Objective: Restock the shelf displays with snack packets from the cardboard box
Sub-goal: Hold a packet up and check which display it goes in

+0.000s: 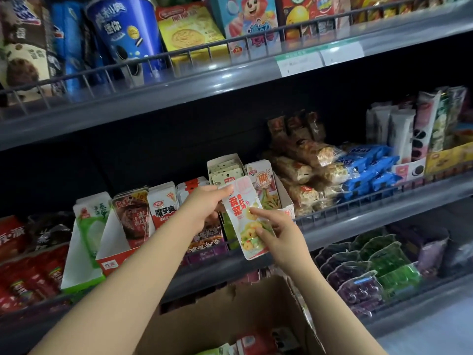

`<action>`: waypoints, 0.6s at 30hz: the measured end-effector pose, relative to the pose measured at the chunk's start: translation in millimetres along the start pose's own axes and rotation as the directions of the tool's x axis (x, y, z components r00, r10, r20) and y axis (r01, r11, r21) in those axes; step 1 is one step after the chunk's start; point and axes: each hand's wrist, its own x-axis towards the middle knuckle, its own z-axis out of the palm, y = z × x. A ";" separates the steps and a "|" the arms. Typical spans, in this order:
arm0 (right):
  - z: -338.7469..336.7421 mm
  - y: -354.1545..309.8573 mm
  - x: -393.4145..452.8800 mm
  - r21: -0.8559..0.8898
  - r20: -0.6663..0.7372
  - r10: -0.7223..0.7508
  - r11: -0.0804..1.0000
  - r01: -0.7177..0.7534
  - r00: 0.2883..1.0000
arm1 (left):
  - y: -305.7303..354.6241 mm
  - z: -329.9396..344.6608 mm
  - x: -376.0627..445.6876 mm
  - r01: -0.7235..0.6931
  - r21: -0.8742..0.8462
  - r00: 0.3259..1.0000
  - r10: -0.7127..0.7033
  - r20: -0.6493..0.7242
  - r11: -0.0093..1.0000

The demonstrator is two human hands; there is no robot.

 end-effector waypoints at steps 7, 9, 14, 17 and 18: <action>-16.4 22.0 11.5 -0.233 -0.136 -0.103 0.970 0.070 0.985 | 46.2 6.2 28.9 0.026 -0.237 1.000 -0.021 0.023 0.971; -21.5 28.0 12.8 -0.306 -0.134 -0.128 0.949 0.081 0.983 | 53.6 11.2 38.7 -0.042 -0.291 0.999 0.034 -0.034 0.956; -28.1 46.3 13.2 -0.602 0.003 -0.132 0.791 0.107 0.991 | 61.8 32.1 65.8 -0.131 -0.169 0.984 0.107 -0.146 0.977; -28.6 52.2 11.5 -0.667 0.086 -0.091 0.735 0.125 0.992 | 63.3 46.2 77.9 -0.107 -0.135 0.982 0.084 -0.169 0.985; -28.4 52.2 11.1 -0.677 0.097 -0.080 0.725 0.124 0.992 | 63.1 51.1 82.2 -0.104 -0.128 0.983 0.082 -0.165 0.986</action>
